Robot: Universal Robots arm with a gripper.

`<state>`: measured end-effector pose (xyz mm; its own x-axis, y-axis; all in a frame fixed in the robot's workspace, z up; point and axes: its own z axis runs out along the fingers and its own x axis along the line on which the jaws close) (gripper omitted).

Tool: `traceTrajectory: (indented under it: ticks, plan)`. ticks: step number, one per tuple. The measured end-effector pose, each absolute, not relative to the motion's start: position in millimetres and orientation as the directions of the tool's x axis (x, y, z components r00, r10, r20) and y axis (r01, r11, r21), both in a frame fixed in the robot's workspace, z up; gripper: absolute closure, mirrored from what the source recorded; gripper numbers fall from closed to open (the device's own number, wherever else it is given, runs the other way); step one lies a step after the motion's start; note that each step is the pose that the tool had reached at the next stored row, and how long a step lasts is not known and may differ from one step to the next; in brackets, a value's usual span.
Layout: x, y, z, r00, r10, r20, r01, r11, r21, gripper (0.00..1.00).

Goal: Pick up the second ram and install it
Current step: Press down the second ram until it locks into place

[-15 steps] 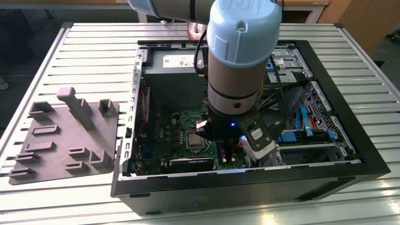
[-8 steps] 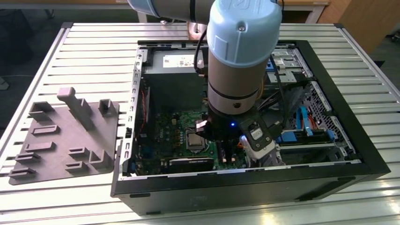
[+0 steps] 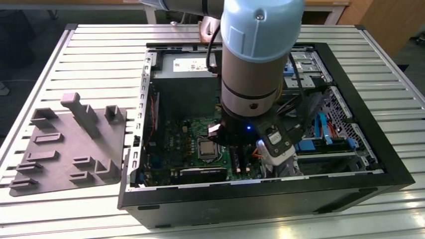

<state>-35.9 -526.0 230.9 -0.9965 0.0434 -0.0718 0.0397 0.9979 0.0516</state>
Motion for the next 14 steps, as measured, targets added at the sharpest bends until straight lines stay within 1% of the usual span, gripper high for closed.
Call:
traceTrajectory:
  ticks: [14]
  plan:
    - [-36,-526,248,-0.996,0.043,-0.072,0.040,0.998,0.052,0.89]
